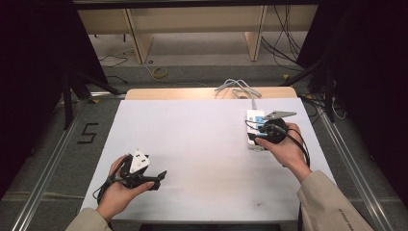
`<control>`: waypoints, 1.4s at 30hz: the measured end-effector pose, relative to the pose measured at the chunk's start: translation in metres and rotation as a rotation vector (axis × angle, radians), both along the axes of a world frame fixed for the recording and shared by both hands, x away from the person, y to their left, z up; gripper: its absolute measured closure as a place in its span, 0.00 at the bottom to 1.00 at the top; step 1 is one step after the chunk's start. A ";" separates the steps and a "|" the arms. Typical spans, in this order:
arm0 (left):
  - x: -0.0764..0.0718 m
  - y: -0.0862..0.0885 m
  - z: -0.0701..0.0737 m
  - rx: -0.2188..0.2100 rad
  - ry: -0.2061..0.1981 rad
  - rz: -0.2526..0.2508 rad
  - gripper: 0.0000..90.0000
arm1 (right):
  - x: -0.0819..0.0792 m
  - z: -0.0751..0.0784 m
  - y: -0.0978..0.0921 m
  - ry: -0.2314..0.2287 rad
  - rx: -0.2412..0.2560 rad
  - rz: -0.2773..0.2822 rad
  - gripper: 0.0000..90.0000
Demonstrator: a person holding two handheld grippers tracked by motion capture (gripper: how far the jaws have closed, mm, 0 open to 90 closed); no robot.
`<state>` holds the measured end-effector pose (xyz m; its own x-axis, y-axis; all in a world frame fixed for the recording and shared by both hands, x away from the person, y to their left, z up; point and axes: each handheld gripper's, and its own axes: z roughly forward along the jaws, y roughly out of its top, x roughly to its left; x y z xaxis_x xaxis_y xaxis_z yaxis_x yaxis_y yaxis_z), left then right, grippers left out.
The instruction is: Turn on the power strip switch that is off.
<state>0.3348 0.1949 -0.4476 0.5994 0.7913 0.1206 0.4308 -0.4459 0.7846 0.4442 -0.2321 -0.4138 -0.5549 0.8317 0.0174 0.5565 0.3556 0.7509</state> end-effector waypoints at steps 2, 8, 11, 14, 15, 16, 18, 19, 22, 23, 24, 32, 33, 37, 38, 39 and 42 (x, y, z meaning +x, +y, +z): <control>0.000 0.000 0.000 -0.001 0.000 0.000 0.18 | -0.005 0.001 -0.001 -0.009 0.009 0.006 0.49; 0.000 -0.001 0.000 -0.001 -0.001 0.002 0.18 | -0.018 -0.001 -0.005 -0.015 0.037 0.004 0.44; 0.000 -0.001 0.000 -0.002 -0.001 0.003 0.18 | -0.024 -0.001 -0.007 -0.021 0.037 0.006 0.41; 0.000 0.000 0.000 -0.002 0.000 0.004 0.18 | -0.031 -0.002 -0.009 -0.036 0.058 0.013 0.40; 0.000 -0.001 0.000 -0.007 -0.002 0.006 0.18 | -0.034 -0.002 -0.009 -0.037 0.060 0.018 0.40; 0.000 -0.001 0.000 -0.010 -0.001 0.008 0.18 | -0.036 -0.003 -0.009 -0.037 0.059 0.023 0.39; 0.001 0.000 0.000 -0.010 -0.001 0.008 0.18 | -0.038 -0.004 -0.010 -0.037 0.058 0.026 0.38; 0.001 0.000 0.000 -0.011 -0.001 0.008 0.18 | -0.040 -0.005 -0.010 -0.036 0.062 0.029 0.38; 0.000 0.000 0.000 -0.010 0.000 0.008 0.18 | -0.049 -0.007 -0.011 -0.038 0.072 0.038 0.37; 0.000 -0.001 0.000 -0.013 0.000 0.010 0.18 | -0.052 -0.007 -0.012 -0.042 0.075 0.042 0.37; 0.000 -0.001 0.000 -0.013 0.000 0.010 0.18 | -0.055 -0.008 -0.013 -0.044 0.079 0.046 0.36; 0.000 -0.001 0.000 -0.013 -0.001 0.012 0.18 | -0.076 -0.015 -0.024 -0.034 0.105 0.061 0.35; 0.000 -0.001 0.001 -0.006 0.000 0.007 0.18 | -0.078 -0.016 -0.025 -0.031 0.112 0.058 0.35; 0.000 -0.001 0.001 -0.006 -0.003 0.007 0.18 | -0.086 -0.018 -0.029 -0.040 0.118 0.067 0.36; 0.000 -0.001 0.001 -0.005 -0.004 0.006 0.18 | -0.088 -0.018 -0.030 -0.042 0.117 0.067 0.36; 0.000 -0.002 0.000 -0.008 -0.003 0.006 0.18 | -0.089 -0.019 -0.030 -0.044 0.119 0.065 0.36; -0.001 -0.003 0.000 -0.005 -0.002 0.002 0.18 | -0.092 -0.019 -0.032 -0.054 0.120 0.066 0.36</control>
<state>0.3342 0.1923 -0.4474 0.5979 0.7928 0.1180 0.4300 -0.4415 0.7875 0.3523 -0.2644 -0.4330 -0.6115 0.7869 0.0832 0.4923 0.2960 0.8186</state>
